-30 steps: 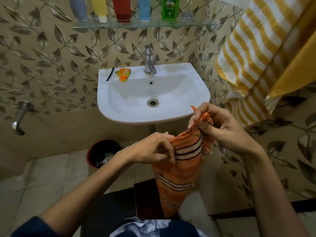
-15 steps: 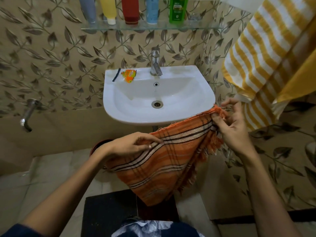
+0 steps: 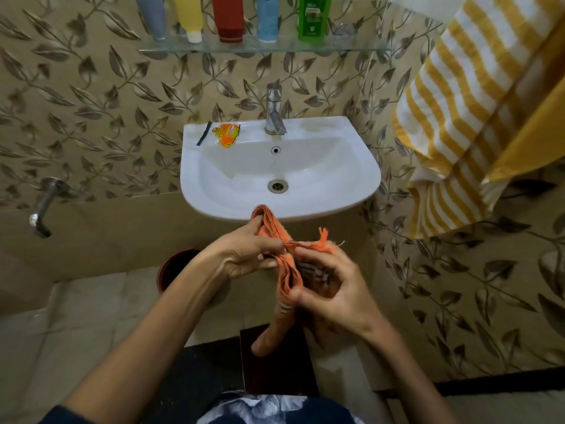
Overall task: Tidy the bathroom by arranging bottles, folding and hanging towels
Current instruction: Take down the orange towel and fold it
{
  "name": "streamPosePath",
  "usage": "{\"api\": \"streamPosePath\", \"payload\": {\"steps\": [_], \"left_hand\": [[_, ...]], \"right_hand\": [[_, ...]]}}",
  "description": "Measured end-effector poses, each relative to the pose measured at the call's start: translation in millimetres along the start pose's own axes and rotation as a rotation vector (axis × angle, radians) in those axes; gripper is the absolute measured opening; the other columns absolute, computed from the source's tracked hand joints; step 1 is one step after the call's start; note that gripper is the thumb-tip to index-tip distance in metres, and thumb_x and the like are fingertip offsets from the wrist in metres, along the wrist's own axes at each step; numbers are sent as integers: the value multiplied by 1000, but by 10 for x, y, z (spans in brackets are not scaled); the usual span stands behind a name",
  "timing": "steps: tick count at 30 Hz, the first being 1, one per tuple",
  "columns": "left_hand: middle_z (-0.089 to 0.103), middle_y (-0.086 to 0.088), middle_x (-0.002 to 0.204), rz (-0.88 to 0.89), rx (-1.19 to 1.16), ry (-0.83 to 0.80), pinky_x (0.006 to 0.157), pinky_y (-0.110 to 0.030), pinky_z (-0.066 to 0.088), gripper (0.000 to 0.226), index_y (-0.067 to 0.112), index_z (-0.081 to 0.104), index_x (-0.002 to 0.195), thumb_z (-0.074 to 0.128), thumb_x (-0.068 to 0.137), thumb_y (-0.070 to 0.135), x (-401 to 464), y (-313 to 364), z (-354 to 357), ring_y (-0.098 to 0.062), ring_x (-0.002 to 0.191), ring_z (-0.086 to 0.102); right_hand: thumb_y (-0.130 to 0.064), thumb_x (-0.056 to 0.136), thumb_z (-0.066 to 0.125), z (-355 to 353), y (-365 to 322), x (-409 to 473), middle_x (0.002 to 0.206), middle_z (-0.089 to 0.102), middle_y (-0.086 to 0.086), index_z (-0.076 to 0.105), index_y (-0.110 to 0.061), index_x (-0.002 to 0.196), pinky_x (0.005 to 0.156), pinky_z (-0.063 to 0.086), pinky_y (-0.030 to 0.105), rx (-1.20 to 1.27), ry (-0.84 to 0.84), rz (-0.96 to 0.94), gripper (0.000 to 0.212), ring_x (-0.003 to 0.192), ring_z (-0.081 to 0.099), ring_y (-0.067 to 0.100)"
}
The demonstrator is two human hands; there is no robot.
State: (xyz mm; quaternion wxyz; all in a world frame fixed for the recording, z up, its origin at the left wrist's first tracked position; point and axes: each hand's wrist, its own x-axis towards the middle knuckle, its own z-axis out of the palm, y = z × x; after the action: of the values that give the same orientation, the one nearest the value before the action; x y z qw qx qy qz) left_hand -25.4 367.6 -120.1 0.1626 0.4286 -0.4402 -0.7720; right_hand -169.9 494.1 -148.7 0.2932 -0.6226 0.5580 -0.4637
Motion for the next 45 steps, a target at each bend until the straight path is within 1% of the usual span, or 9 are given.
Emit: {"api": "streamPosePath", "payload": {"steps": [4,8,11,15,19,28,37,41,45], "left_hand": [[49,-22,124,-15,-80,167,56,-29,57,76,14,23,143,54,80,-15,20,44,89,-23,79,62],[45,-23,123,-10,-113,222,46,-25,56,77,18,24,140,56,78,-15,-51,61,116,-25,77,64],[57,-19,109,66,-49,219,56,-25,58,45,5,45,116,66,78,-4,-143,63,26,-22,78,69],[64,6,103,217,785,354,77,-25,50,53,22,58,105,78,62,46,-284,-70,-201,-10,91,63],[55,-3,105,454,1401,774,93,-41,39,22,21,66,105,58,86,15,-319,-207,-356,-24,81,49],[69,5,85,720,1223,130,75,-28,51,7,15,70,85,72,78,14,-559,123,-466,-7,82,63],[64,8,82,929,849,214,74,-13,49,26,20,56,87,62,82,-5,-430,37,-372,-5,79,64],[60,0,82,984,783,276,73,-11,50,39,23,46,98,58,82,-10,-439,18,-319,-7,79,63],[63,3,81,1000,762,330,70,-9,49,50,36,41,98,60,82,-7,-469,82,-287,-3,81,63]], "right_hand": [[-56,54,83,197,40,-77,136,37,-25,46,-28,137,103,38,13,-53,-30,26,95,129,39,-7],[-18,84,70,230,73,24,115,61,-6,64,-20,116,89,47,13,55,211,-39,33,109,59,0],[-6,86,62,142,115,114,105,67,-10,69,-23,104,86,48,14,48,268,-28,26,101,64,1],[8,84,60,36,185,211,101,70,-13,69,-30,98,88,49,17,25,274,5,41,100,65,1],[8,86,59,-31,180,279,92,70,-19,67,-34,95,86,53,24,36,171,53,44,96,66,2],[6,83,64,-467,3,308,94,68,-12,65,-22,99,78,52,14,100,224,77,32,88,66,3],[3,86,62,-629,-167,325,98,69,-3,63,-27,94,82,56,30,50,278,34,30,96,67,12],[-1,87,62,-663,-220,287,91,68,-16,62,-24,98,57,47,6,13,272,15,25,83,65,-2],[-6,88,62,-718,-306,283,90,68,-15,61,-31,97,45,50,16,47,232,42,26,78,67,3]]}}
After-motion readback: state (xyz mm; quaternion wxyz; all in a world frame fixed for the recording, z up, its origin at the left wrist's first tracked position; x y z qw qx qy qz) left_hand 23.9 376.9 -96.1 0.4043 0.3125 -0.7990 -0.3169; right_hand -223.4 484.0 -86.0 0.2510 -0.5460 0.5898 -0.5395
